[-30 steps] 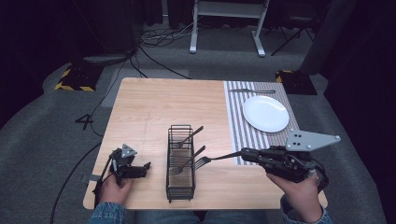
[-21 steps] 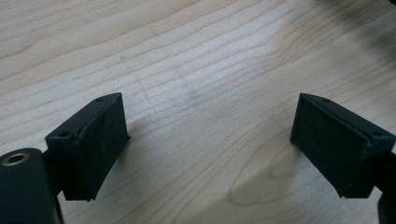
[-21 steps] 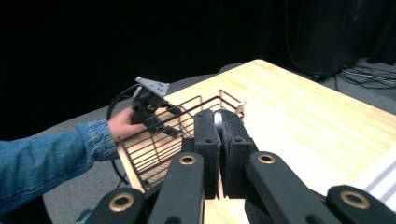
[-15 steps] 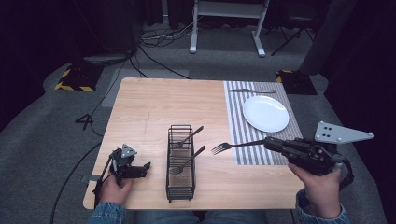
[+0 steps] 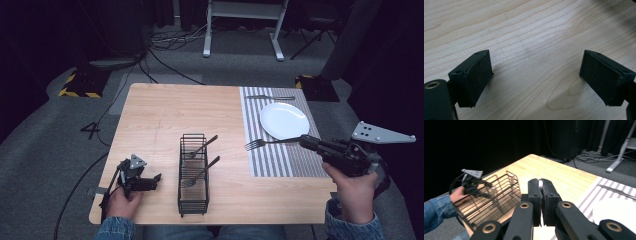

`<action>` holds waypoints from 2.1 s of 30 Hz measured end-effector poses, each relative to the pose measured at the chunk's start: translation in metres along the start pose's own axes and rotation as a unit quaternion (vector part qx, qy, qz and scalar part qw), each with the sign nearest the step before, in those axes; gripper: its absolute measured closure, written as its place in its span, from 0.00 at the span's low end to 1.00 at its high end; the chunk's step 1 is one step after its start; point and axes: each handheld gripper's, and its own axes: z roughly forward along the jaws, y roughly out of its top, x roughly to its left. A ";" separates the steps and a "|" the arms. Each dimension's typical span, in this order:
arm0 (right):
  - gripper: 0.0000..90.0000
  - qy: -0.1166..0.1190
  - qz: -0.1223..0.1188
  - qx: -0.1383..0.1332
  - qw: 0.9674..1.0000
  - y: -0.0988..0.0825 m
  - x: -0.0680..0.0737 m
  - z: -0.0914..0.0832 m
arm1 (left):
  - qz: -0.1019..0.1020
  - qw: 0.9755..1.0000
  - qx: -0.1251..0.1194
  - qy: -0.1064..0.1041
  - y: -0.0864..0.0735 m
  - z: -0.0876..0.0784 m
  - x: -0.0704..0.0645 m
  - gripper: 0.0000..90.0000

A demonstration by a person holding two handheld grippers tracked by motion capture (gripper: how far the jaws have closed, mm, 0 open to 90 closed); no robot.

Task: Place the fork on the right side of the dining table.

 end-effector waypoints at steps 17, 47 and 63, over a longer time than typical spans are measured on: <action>0.97 -0.064 0.029 0.013 0.997 -0.004 -0.045 0.008 | -0.001 1.000 0.000 0.000 0.000 0.000 0.000 0.12; 0.96 -0.104 0.091 0.084 0.987 -0.063 -0.096 0.067 | 0.000 1.000 0.001 0.000 0.000 0.000 0.000 0.12; 0.96 -0.112 0.108 0.102 0.983 -0.072 -0.106 0.074 | -0.001 1.000 0.000 0.000 0.000 0.000 0.000 0.12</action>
